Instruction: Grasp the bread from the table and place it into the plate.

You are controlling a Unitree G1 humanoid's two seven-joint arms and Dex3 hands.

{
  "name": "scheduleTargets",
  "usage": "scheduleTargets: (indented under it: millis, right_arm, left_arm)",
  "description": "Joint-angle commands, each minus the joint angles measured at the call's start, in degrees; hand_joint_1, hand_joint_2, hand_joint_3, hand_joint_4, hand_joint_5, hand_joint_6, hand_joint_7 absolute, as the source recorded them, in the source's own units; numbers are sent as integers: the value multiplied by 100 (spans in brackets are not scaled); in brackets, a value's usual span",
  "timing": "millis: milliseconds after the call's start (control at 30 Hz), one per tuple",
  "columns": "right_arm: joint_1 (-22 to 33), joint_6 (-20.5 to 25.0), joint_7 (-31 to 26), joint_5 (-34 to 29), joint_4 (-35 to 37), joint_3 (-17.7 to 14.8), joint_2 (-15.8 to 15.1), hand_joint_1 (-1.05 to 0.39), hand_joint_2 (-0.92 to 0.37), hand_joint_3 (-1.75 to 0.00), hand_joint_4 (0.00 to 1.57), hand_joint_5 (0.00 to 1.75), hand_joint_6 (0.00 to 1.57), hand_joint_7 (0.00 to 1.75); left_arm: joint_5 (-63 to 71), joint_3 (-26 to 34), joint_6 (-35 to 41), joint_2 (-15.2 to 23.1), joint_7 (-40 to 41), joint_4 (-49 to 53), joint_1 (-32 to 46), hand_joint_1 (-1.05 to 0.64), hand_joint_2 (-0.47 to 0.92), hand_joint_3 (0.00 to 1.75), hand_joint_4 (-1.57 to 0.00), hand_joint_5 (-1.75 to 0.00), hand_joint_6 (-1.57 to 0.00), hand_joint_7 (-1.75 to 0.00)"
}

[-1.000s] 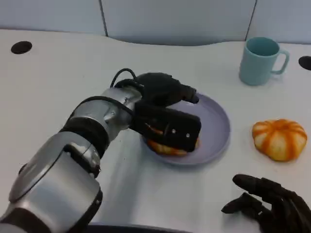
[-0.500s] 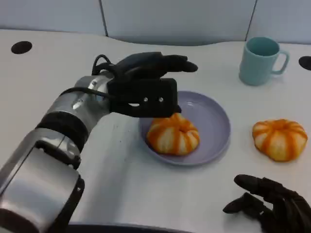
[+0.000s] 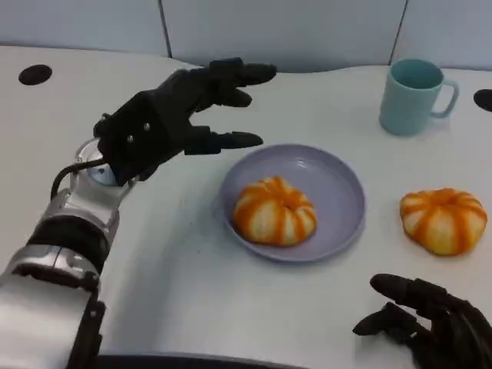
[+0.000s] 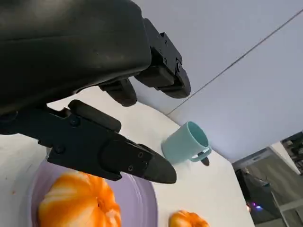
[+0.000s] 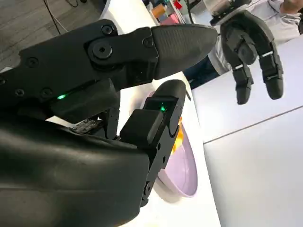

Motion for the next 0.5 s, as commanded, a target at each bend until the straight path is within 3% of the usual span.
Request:
scheduleTargets:
  millis: [33, 133, 500]
  right_arm:
    - [-3, 23, 0, 11, 114, -49, -102, -79, -92, -26, 62, 111, 96, 20]
    - [-26, 28, 24, 34, 162, -75, -115, -78, -92, -27, 62, 110, 96, 20]
    - [-34, 2, 4, 1, 171, -72, -125, -78, -92, -27, 62, 109, 95, 22]
  left_arm:
    - [-906, 689, 48, -7, -598, -220, 427, -56, 92, 9, -21, -87, -45, -13]
    - [-1518, 1113, 155, -55, -1070, -391, 753, -52, 92, 11, -24, -86, -44, -12]
    - [-2255, 1597, 360, -128, -1826, -842, 1410, -54, 92, 12, -28, -92, -48, -12]
